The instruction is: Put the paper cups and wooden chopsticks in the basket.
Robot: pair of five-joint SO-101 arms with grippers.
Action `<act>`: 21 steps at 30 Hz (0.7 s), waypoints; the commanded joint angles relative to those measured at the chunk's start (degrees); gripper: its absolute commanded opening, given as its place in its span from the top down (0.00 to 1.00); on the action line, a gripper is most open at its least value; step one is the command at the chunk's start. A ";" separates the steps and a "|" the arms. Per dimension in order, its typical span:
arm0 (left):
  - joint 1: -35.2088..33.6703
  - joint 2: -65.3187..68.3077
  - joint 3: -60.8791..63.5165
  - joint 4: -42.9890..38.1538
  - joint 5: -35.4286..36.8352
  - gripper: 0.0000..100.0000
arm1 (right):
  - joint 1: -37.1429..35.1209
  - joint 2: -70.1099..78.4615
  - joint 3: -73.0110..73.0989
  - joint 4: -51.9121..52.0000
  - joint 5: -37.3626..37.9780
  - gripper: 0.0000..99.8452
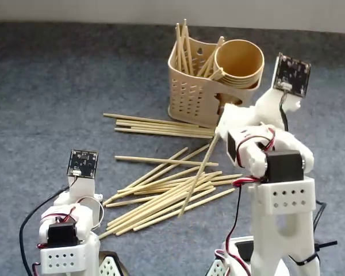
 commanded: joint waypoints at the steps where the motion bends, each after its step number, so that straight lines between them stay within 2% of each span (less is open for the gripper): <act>1: -0.40 -0.48 1.10 0.09 -0.18 0.98 | -1.63 -1.80 -7.69 -9.01 6.86 1.00; 9: -0.40 -0.48 1.10 0.09 -0.18 0.98 | -1.71 -1.80 -8.13 -27.30 14.95 1.00; 21: -0.40 -0.48 1.10 0.09 -0.18 0.98 | -1.71 -1.71 -8.04 -54.29 15.12 1.00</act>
